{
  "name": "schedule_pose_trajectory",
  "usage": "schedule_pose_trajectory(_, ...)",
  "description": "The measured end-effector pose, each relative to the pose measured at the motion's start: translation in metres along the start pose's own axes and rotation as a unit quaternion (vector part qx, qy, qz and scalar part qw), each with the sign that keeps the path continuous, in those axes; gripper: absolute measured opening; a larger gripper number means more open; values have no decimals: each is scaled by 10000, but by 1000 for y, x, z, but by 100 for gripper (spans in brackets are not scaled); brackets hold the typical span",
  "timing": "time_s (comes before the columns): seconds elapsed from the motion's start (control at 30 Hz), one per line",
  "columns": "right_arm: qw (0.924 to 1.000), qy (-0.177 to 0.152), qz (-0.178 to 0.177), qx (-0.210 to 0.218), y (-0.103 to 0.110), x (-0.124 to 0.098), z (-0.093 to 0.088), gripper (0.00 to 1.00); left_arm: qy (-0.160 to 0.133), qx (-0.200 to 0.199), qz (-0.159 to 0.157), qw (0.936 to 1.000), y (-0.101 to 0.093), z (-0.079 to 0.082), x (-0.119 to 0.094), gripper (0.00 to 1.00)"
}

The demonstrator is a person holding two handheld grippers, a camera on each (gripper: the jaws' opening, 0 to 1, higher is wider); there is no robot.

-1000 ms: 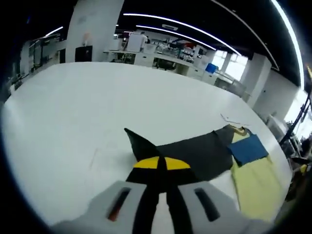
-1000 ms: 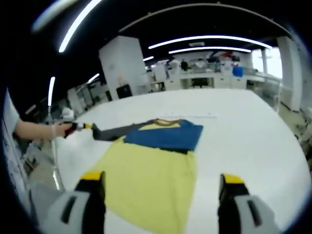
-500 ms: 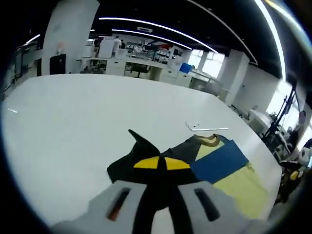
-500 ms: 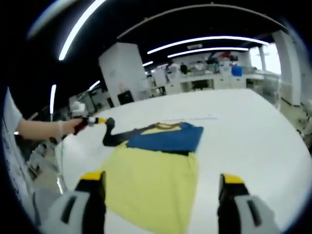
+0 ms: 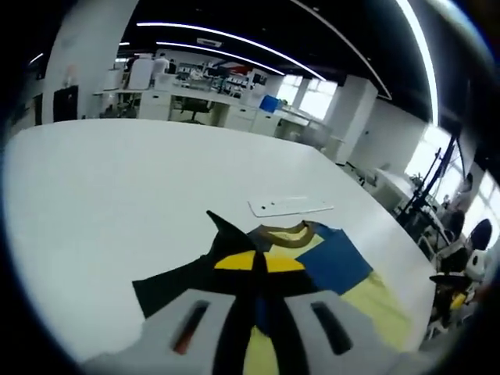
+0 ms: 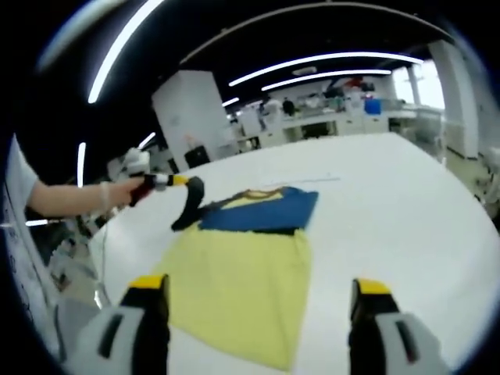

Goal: Fold the garment on the visible template until the final outline fits inside the template.

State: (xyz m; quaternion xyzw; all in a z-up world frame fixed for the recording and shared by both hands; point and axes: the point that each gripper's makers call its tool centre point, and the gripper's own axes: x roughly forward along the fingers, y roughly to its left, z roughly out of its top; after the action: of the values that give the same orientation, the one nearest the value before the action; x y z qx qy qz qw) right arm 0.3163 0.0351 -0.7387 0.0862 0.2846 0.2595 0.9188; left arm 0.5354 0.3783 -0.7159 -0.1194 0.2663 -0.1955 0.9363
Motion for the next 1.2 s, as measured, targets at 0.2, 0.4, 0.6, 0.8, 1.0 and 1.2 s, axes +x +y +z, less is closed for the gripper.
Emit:
schedule_pose_trajectory(0.2, 10000, -2, 15, 33, -3, 1, -3, 96, 64, 26, -249, 9997, -31, 3, 28, 0)
schedule_pose_trajectory(0.4, 9999, 34, -30, 117, -10, 2, -9, 95, 221, 151, -586, 9979, -69, -3, 56, 0)
schedule_pose_trajectory(0.6, 9998, 100, -46, 156, -12, 0, -16, 94, 348, 182, -929, 9949, -109, -13, 82, 0)
schedule_pose_trajectory(0.8, 9998, 49, -177, 112, -20, -4, -16, 92, 483, 261, -1217, 9910, -144, -28, 100, 0)
schedule_pose_trajectory(1.0, 9995, 54, -232, 183, -25, -6, -19, 92, 649, 390, -1557, 9849, -184, -42, 116, 0)
schedule_pose_trajectory(1.2, 9992, 63, -280, 274, -29, -8, -25, 92, 845, 539, -1845, 9777, -219, -63, 120, 0)
